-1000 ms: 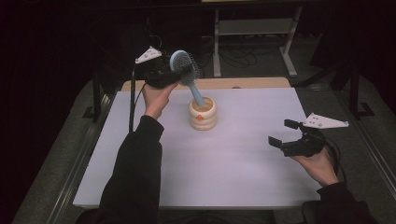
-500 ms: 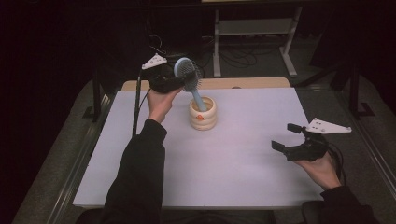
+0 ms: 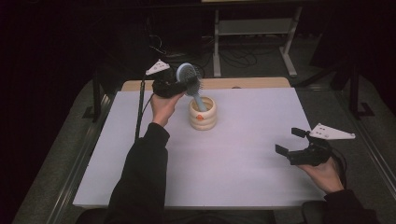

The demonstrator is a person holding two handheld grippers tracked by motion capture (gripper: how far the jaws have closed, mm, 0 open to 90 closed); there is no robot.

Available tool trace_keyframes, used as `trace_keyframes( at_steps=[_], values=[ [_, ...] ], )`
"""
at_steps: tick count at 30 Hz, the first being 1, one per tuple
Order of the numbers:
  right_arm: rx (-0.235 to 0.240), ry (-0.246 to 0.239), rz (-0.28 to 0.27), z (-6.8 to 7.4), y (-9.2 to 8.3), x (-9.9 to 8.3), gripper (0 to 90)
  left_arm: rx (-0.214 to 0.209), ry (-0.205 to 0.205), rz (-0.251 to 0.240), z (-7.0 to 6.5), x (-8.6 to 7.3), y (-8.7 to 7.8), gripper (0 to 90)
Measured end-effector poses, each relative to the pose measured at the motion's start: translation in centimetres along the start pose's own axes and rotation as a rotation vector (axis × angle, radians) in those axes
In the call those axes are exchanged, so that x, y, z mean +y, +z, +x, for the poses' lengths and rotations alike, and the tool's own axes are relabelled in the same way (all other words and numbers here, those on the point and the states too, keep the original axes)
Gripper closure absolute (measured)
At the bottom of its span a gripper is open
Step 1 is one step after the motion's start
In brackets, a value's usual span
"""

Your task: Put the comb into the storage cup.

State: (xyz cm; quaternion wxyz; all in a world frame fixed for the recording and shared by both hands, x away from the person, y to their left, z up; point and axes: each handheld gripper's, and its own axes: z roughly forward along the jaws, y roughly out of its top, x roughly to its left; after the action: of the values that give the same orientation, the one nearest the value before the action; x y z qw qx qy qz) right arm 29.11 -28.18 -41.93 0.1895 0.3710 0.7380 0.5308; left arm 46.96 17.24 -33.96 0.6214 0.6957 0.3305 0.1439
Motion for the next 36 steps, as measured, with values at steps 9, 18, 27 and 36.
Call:
trace_keyframes(
  at_steps=[9, 18, 27, 36],
  values=[
    [-0.016, -0.006, -0.004, 0.1, -0.3, -0.5, 0.0, 0.000, -0.012, 0.007, -0.1, -0.7, 0.4, 53.4],
    [-0.018, -0.017, 0.010, 0.2, -0.2, -0.5, 0.0, 0.002, -0.034, 0.026, 0.2, -2.0, 0.9, 52.9],
    [-0.012, -0.031, 0.029, 0.4, 0.1, -0.6, 0.0, 0.005, -0.049, 0.025, 0.4, -2.7, 1.0, 52.6],
    [-0.011, -0.030, 0.037, 0.4, 0.2, -0.6, 0.0, 0.002, -0.078, 0.016, 0.7, -3.5, 1.1, 52.3]
  ],
)
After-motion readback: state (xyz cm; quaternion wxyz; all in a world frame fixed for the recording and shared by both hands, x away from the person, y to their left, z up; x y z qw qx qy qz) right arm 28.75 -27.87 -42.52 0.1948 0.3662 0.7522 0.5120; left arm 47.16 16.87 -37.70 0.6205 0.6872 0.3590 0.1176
